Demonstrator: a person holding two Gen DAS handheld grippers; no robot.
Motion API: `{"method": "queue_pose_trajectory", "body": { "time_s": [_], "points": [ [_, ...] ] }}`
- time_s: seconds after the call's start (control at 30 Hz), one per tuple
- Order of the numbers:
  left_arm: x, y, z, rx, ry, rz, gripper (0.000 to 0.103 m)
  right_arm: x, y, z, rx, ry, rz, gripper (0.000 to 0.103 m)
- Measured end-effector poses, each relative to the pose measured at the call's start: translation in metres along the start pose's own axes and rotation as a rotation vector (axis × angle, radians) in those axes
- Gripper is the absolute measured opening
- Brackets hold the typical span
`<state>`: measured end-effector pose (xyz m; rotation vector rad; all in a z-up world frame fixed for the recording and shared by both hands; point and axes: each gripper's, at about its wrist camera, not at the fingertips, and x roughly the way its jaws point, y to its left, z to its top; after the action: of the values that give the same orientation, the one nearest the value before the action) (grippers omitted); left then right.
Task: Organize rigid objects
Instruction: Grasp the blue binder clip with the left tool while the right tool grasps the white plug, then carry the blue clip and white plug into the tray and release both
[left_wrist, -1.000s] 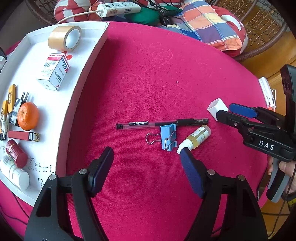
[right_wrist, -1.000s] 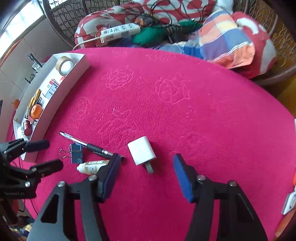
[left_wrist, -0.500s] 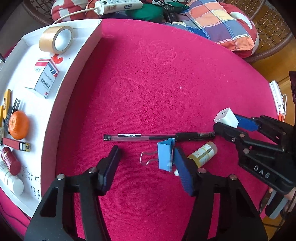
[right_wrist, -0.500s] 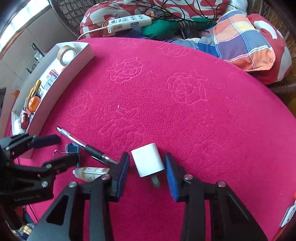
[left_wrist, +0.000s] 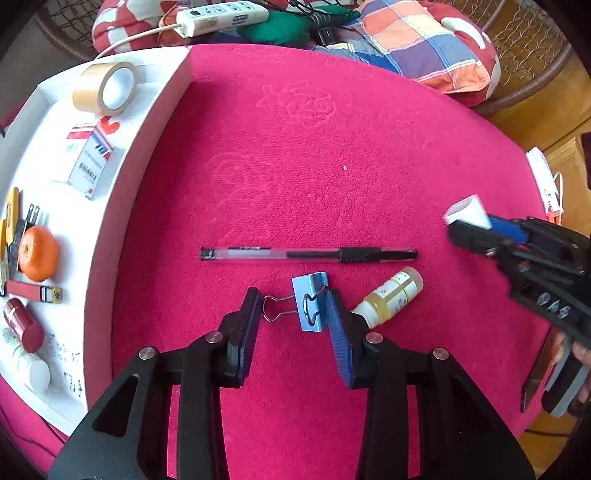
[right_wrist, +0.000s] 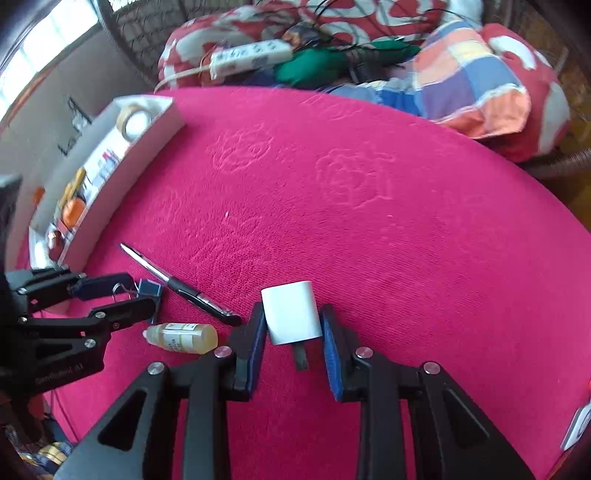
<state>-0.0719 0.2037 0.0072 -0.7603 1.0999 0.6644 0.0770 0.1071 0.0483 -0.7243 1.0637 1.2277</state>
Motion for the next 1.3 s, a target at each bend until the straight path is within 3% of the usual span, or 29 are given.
{"method": "queue_pose_trajectory", "body": {
  "time_s": [0.2,0.47,0.6,0.8,1.3],
  "points": [
    [-0.030,0.003,-0.008,-0.014,-0.056,-0.032,0.035,-0.045,-0.003,-0.006,0.085,-0.098,0.072,0.028],
    [-0.130,-0.019,-0.007,0.056,-0.314,-0.094,0.035,-0.119,0.008,-0.007,0.143,-0.282,0.153,0.028],
    [-0.168,-0.022,-0.009,0.099,-0.398,-0.109,0.035,-0.159,0.024,-0.004,0.113,-0.381,0.164,0.028],
    [-0.188,-0.012,-0.009,0.116,-0.415,-0.131,0.035,-0.184,0.051,0.000,0.078,-0.453,0.163,0.028],
    [-0.231,0.038,-0.021,0.131,-0.475,-0.163,0.035,-0.201,0.115,0.009,0.045,-0.505,0.156,0.028]
  ]
}}
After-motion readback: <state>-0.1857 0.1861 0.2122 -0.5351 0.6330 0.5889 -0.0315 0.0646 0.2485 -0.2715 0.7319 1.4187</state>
